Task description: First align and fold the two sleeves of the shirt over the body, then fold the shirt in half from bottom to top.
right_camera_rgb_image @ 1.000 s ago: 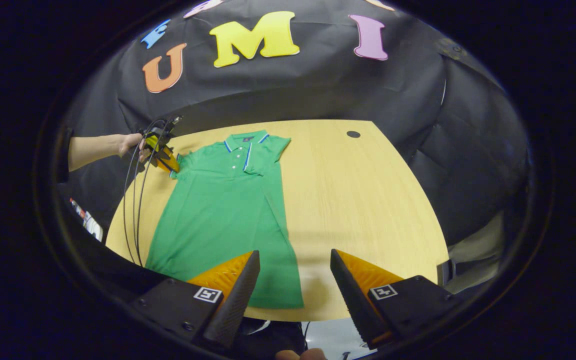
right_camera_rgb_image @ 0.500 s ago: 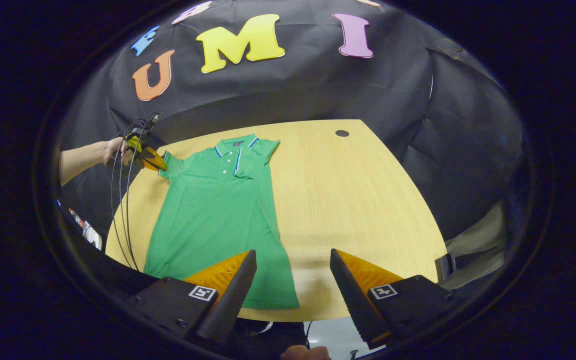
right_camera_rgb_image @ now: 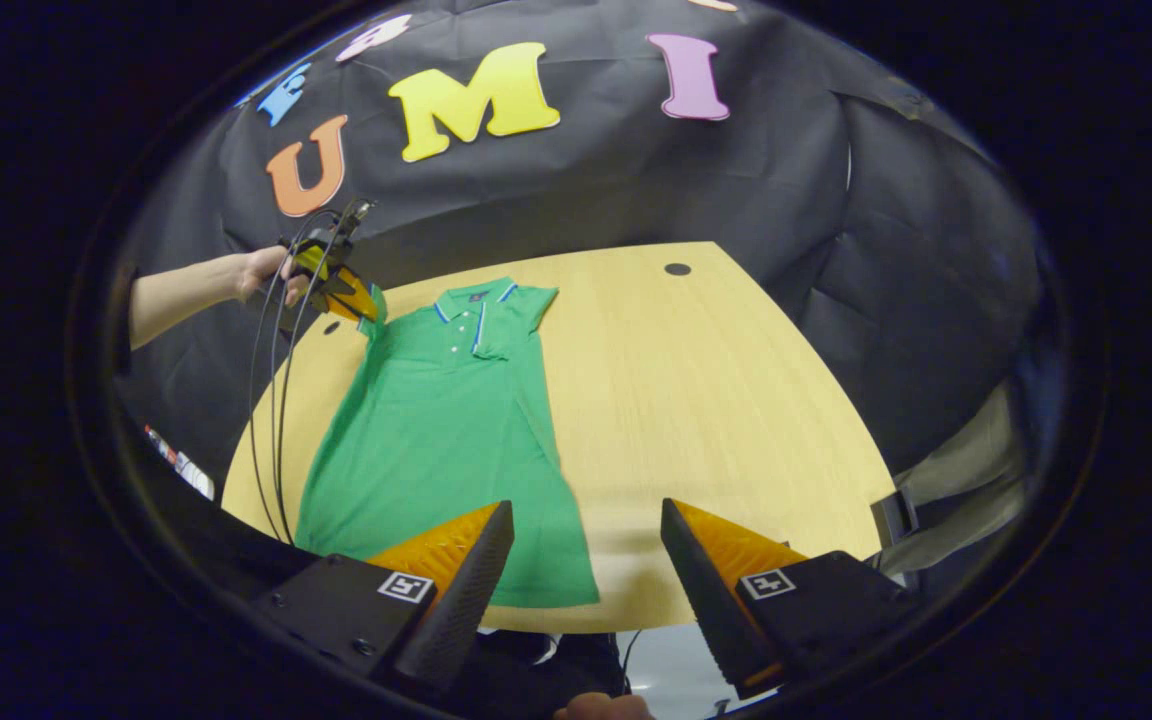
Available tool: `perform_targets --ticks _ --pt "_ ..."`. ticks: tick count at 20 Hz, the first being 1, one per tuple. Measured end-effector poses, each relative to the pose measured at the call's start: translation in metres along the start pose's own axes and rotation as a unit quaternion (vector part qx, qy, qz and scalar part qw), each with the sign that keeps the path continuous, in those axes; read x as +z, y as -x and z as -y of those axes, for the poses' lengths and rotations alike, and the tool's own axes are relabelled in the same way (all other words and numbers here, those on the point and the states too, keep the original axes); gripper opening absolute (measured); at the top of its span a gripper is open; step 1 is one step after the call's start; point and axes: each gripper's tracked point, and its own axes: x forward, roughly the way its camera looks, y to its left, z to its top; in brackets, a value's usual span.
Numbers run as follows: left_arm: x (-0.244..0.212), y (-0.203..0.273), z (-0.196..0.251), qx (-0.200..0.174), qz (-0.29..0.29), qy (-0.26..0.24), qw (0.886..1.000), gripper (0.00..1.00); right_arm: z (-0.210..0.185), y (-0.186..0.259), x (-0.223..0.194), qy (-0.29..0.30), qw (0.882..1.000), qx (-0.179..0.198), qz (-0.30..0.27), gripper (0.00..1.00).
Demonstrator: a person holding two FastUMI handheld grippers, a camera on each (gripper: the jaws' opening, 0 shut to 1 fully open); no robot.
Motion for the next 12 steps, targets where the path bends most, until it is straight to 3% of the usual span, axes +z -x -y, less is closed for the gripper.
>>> perform_targets --ticks 5,8,12 --pt "-0.011 -0.025 0.048 -0.013 -0.025 -0.021 0.999 0.11 0.014 -0.002 -0.006 -0.016 1.000 -0.007 -0.006 0.95" --pt "-0.018 -0.030 0.060 -0.011 -0.031 -0.016 0.999 0.38 0.012 -0.003 -0.006 -0.009 1.000 -0.001 -0.008 0.95" --pt "-0.032 -0.012 0.040 0.021 -0.010 -0.015 1.000 0.55 -0.001 -0.011 0.001 0.017 1.000 0.014 -0.005 0.95"
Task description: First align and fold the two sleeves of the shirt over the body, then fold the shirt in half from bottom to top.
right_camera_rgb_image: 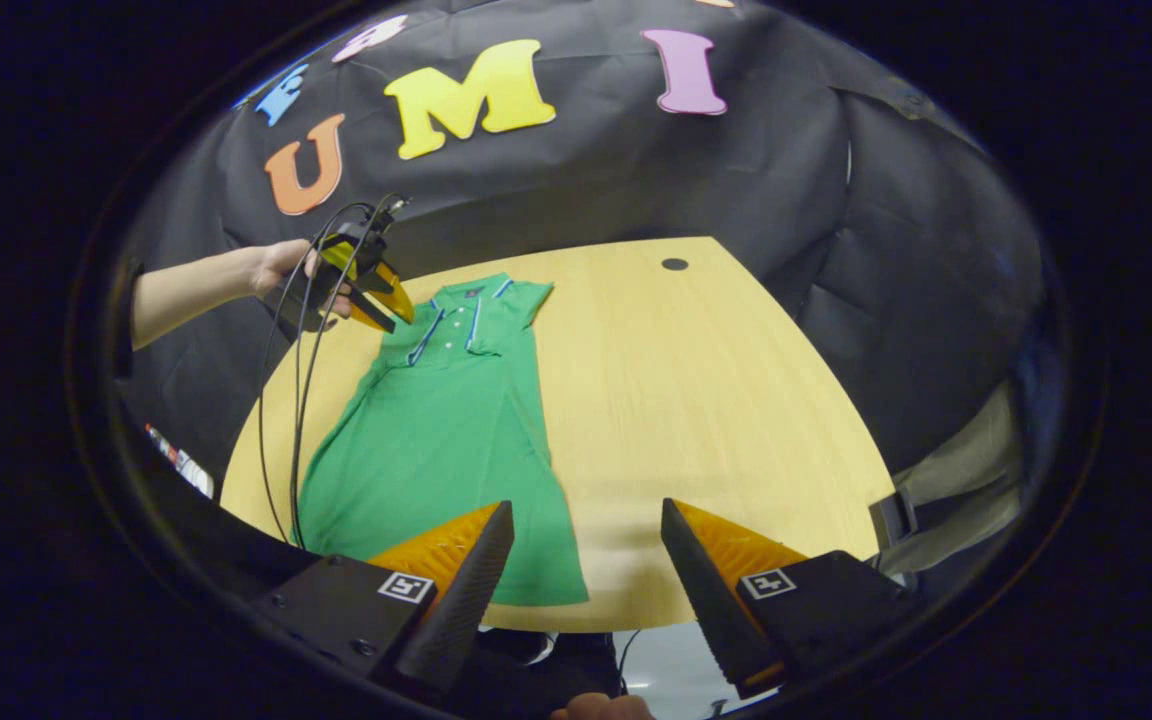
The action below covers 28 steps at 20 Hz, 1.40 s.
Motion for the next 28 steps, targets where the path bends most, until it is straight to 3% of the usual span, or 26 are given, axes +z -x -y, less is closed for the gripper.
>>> perform_targets --ticks 1,2,6,7,8,9,10,12,13,14,15,17,18,19,20,23,28 --pt "-0.005 0.007 -0.010 0.015 0.016 -0.012 1.000 0.51 -0.005 -0.003 0.001 0.007 1.000 0.006 0.000 0.95" --pt "-0.010 0.017 -0.016 0.023 0.033 -0.023 0.999 0.71 -0.009 -0.006 0.004 0.014 1.000 0.011 0.001 0.95" --pt "-0.032 0.080 -0.042 0.045 0.140 -0.028 0.989 0.73 -0.029 -0.015 0.019 0.051 0.998 0.031 0.010 0.95" --pt "-0.045 0.097 -0.047 0.047 0.163 -0.030 0.985 0.85 -0.035 -0.017 0.023 0.059 0.998 0.037 0.012 0.95" --pt "-0.059 0.113 -0.055 0.056 0.186 -0.036 0.980 0.79 -0.039 -0.018 0.026 0.068 0.997 0.040 0.015 0.95" --pt "-0.074 0.126 -0.062 0.063 0.205 -0.040 0.976 0.90 -0.044 -0.019 0.029 0.076 0.996 0.044 0.018 0.95" --pt "-0.092 0.137 -0.065 0.060 0.220 -0.036 0.973 0.80 -0.048 -0.019 0.030 0.083 0.995 0.048 0.019 0.95" --pt "-0.133 0.150 -0.063 0.035 0.237 -0.018 0.971 0.80 -0.057 -0.021 0.029 0.093 0.994 0.057 0.018 0.95" --pt "-0.153 0.151 -0.065 0.025 0.240 -0.011 0.970 0.89 -0.061 -0.021 0.028 0.098 0.993 0.060 0.016 0.88" --pt "-0.175 0.151 -0.070 0.022 0.240 -0.009 0.971 0.81 -0.063 -0.021 0.025 0.104 0.993 0.062 0.015 0.88" --pt "-0.195 0.149 -0.075 0.020 0.234 -0.008 0.972 0.81 -0.065 -0.021 0.022 0.111 0.992 0.063 0.014 0.95" --pt "-0.236 0.146 -0.082 0.011 0.216 -0.014 0.976 0.81 -0.065 -0.021 0.012 0.123 0.990 0.066 0.003 0.95" --pt "-0.253 0.145 -0.087 0.012 0.211 -0.025 0.977 0.81 -0.064 -0.021 0.007 0.127 0.990 0.067 -0.002 0.88" --pt "-0.265 0.144 -0.090 0.009 0.209 -0.039 0.977 0.81 -0.061 -0.019 0.001 0.132 0.989 0.066 -0.008 0.88" --pt "-0.280 0.143 -0.094 0.012 0.202 -0.053 0.978 0.81 -0.056 -0.019 -0.007 0.137 0.988 0.062 -0.015 0.95" --pt "-0.326 0.126 -0.104 0.012 0.155 -0.083 0.984 0.82 -0.040 -0.019 -0.033 0.137 0.989 0.045 -0.042 0.95" --pt "-0.376 0.074 -0.106 -0.016 0.070 -0.063 0.995 0.81 -0.023 -0.033 -0.091 0.124 0.985 0.020 -0.115 0.95"
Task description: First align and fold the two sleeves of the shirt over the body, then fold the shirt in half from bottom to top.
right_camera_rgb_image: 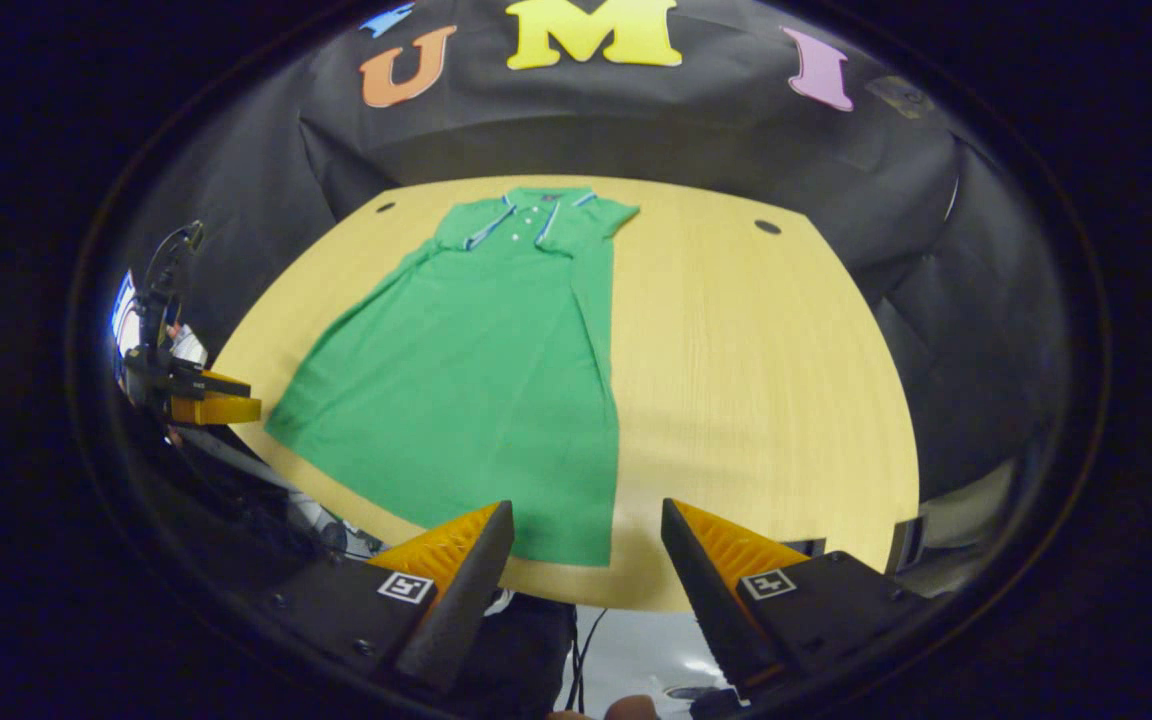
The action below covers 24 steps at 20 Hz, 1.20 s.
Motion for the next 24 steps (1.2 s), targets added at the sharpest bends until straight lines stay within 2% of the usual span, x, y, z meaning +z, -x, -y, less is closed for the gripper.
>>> perform_targets --ticks 3,7,8,9,10,16,17,20,22,23,24 --pt "-0.008 -0.012 -0.004 -0.002 -0.030 0.036 0.999 0.82 -0.001 -0.021 -0.026 -0.022 0.997 -0.010 -0.067 0.95" --pt "-0.011 -0.016 -0.016 0.025 -0.062 0.063 0.996 0.82 -0.003 -0.034 -0.030 -0.023 0.995 -0.022 -0.093 0.95" --pt "-0.016 -0.017 -0.014 0.021 -0.076 0.071 0.994 0.82 -0.004 -0.037 -0.033 -0.028 0.994 -0.022 -0.100 1.00" --pt "-0.019 -0.019 -0.014 0.023 -0.089 0.079 0.993 0.82 -0.004 -0.041 -0.034 -0.032 0.994 -0.022 -0.105 0.95" --pt "-0.021 -0.020 -0.015 0.027 -0.097 0.084 0.991 0.82 -0.003 -0.044 -0.035 -0.035 0.993 -0.025 -0.110 0.95" --pt "-0.021 -0.024 -0.017 0.056 -0.132 0.067 0.987 0.82 -0.002 -0.061 -0.039 -0.056 0.989 -0.035 -0.132 0.95" --pt "-0.021 -0.026 -0.017 0.065 -0.138 0.059 0.987 0.82 -0.001 -0.061 -0.038 -0.054 0.988 -0.040 -0.137 0.88" --pt "-0.023 -0.029 -0.013 0.090 -0.151 0.036 0.984 0.82 -0.004 -0.064 -0.037 -0.046 0.988 -0.042 -0.142 0.87" --pt "-0.025 -0.029 -0.012 0.095 -0.161 0.050 0.981 0.84 -0.008 -0.061 -0.036 -0.049 0.986 -0.043 -0.155 0.81" --pt "-0.026 -0.029 -0.012 0.096 -0.168 0.061 0.979 0.83 -0.010 -0.062 -0.036 -0.049 0.985 -0.042 -0.160 0.86" --pt "-0.027 -0.028 -0.010 0.094 -0.175 0.062 0.978 0.82 -0.012 -0.064 -0.038 -0.050 0.984 -0.040 -0.164 0.70"
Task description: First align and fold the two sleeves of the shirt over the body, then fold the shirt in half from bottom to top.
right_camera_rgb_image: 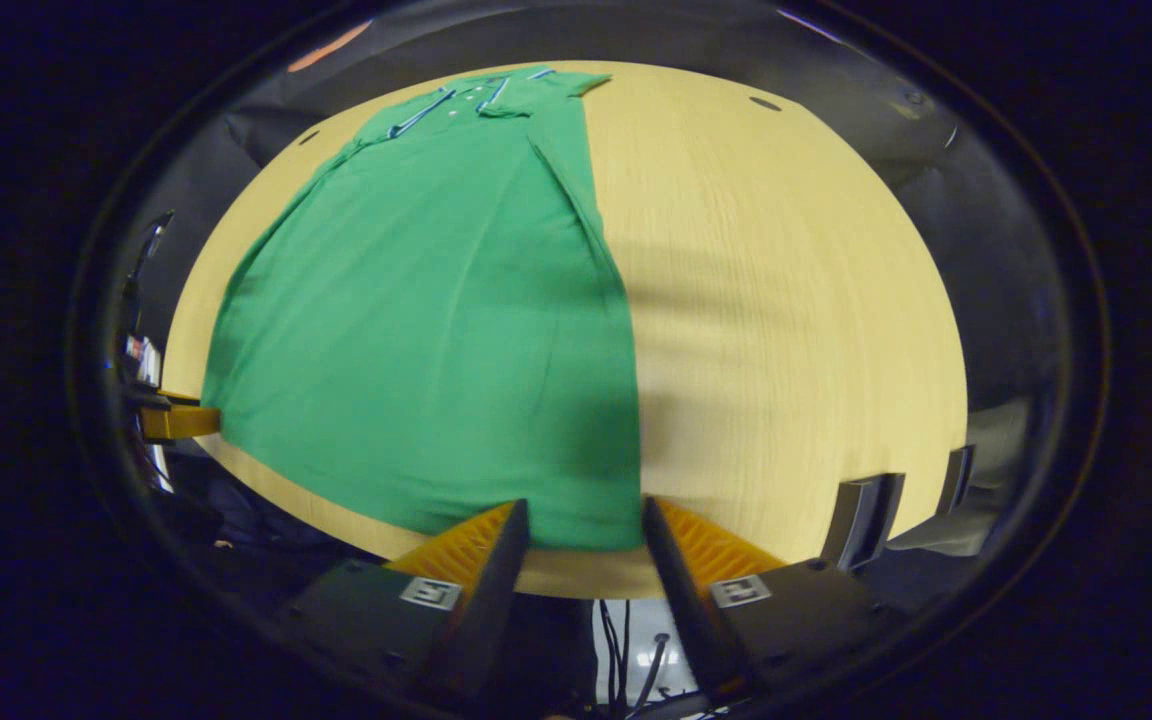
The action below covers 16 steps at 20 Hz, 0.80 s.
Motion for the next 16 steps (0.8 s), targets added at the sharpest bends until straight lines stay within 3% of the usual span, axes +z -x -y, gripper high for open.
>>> perform_targets --ticks 1,2,3,4,5,6,8,16 --pt "-0.001 0.000 0.004 -0.005 -0.003 -0.002 1.000 0.80 0.000 0.000 -0.001 0.005 1.000 -0.003 -0.002 0.54" --pt "-0.002 0.000 0.008 -0.010 -0.008 -0.012 1.000 0.70 0.000 0.000 0.000 0.012 1.000 -0.004 -0.005 0.38" --pt "-0.002 -0.002 0.012 -0.018 -0.009 -0.022 1.000 0.61 -0.004 0.001 0.004 0.005 1.000 0.004 -0.001 0.46" --pt "-0.001 -0.002 0.019 -0.031 -0.011 -0.026 0.999 0.39 -0.003 -0.002 0.001 -0.003 1.000 0.005 -0.007 0.05" --pt "0.001 -0.001 0.021 -0.041 -0.008 -0.021 0.999 0.29 -0.004 -0.001 0.004 -0.002 1.000 0.007 -0.011 0.05" --pt "0.001 0.000 0.021 -0.049 -0.004 -0.018 0.999 0.06 -0.004 -0.001 0.003 -0.004 1.000 0.011 -0.014 0.05" --pt "-0.001 0.001 0.021 -0.072 -0.001 -0.003 0.997 0.04 -0.004 -0.002 0.005 -0.018 0.999 0.026 -0.012 0.00" --pt "0.022 0.050 0.021 -0.130 0.055 0.002 0.990 0.04 -0.006 0.038 0.022 -0.110 0.988 0.111 0.000 0.02"
